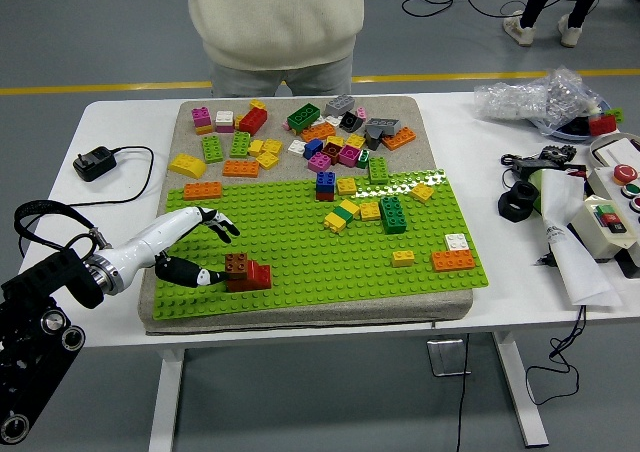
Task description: Pick up the brick,pile it on top of brick,press brick,pick up the brick,pile it on top of brick,press brick
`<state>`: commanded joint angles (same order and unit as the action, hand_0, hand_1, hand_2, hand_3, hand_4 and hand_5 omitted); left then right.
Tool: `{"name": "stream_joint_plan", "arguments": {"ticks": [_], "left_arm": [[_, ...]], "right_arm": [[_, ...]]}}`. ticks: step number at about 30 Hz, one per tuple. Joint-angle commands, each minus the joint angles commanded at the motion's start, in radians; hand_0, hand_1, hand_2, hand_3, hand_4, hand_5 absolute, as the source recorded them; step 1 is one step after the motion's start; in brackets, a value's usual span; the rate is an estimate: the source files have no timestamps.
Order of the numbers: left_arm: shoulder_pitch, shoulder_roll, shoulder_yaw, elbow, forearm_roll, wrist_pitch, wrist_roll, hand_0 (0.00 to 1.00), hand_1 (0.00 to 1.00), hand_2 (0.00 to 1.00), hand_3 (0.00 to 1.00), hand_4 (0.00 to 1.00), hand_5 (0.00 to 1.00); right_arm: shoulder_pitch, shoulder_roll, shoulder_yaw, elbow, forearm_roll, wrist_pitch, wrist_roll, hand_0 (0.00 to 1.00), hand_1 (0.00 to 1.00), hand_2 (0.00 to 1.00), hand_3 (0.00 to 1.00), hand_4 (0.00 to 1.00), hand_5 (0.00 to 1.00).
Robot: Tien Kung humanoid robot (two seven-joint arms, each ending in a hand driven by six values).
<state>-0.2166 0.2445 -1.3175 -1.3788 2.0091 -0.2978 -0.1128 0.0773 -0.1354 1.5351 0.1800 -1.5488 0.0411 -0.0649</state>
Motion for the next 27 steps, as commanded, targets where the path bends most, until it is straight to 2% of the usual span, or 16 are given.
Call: {"name": "stream_joint_plan", "arguments": {"ticks": [5, 6, 11, 12, 16, 17, 18, 23, 27], "left_arm": [[0.014, 0.012, -0.013, -0.027, -0.020, 0.006, 0.014, 0.909, 0.869, 0.745, 0.677, 0.983, 0.212], [0.020, 0.015, -0.015, -0.036, -0.018, 0.004, 0.017, 0.998, 0.958, 0.829, 0.641, 0.998, 0.471], [0.047, 0.030, -0.019, -0.083, 0.003, -0.016, 0.031, 0.998, 0.958, 0.829, 0.641, 0.998, 0.471], [0.054, 0.034, -0.018, -0.094, 0.011, -0.020, 0.033, 0.998, 0.998, 0.879, 0.635, 0.998, 0.536], [0.071, 0.043, -0.015, -0.116, 0.031, -0.023, 0.038, 0.998, 0.998, 0.879, 0.635, 0.998, 0.536], [0.076, 0.046, -0.009, -0.124, 0.043, -0.021, 0.040, 0.998, 0.998, 0.879, 0.635, 0.998, 0.536], [0.077, 0.047, -0.008, -0.126, 0.046, -0.021, 0.041, 0.998, 0.998, 0.968, 0.624, 0.998, 0.582], [0.079, 0.046, 0.010, -0.139, 0.083, -0.012, 0.045, 0.998, 0.998, 0.968, 0.624, 0.998, 0.582], [0.082, 0.050, 0.026, -0.159, 0.120, 0.027, 0.043, 0.998, 0.998, 0.980, 0.622, 0.998, 0.592]], "right_arm": [[0.001, 0.000, -0.001, 0.000, 0.001, 0.000, 0.000, 0.761, 0.676, 0.718, 0.737, 0.998, 0.683], [0.001, 0.000, -0.001, 0.000, 0.001, 0.000, 0.000, 0.761, 0.676, 0.718, 0.737, 0.998, 0.683], [-0.001, -0.001, 0.000, 0.000, 0.003, 0.000, 0.000, 0.761, 0.676, 0.718, 0.737, 0.998, 0.683], [-0.001, -0.001, 0.000, 0.000, 0.002, 0.000, 0.000, 0.761, 0.676, 0.718, 0.737, 0.998, 0.683], [-0.001, -0.001, 0.000, 0.000, 0.003, -0.001, 0.000, 0.761, 0.676, 0.718, 0.737, 0.998, 0.683], [-0.001, -0.001, 0.000, 0.000, 0.004, -0.001, 0.000, 0.761, 0.676, 0.718, 0.737, 0.998, 0.683], [-0.001, -0.001, 0.000, 0.000, 0.004, -0.001, 0.000, 0.761, 0.676, 0.718, 0.737, 0.998, 0.683], [0.000, -0.001, 0.001, 0.000, 0.004, -0.001, 0.000, 0.761, 0.676, 0.718, 0.737, 0.998, 0.683], [0.001, -0.001, 0.000, 0.000, 0.006, -0.001, 0.000, 0.761, 0.676, 0.718, 0.737, 0.998, 0.683]]}}
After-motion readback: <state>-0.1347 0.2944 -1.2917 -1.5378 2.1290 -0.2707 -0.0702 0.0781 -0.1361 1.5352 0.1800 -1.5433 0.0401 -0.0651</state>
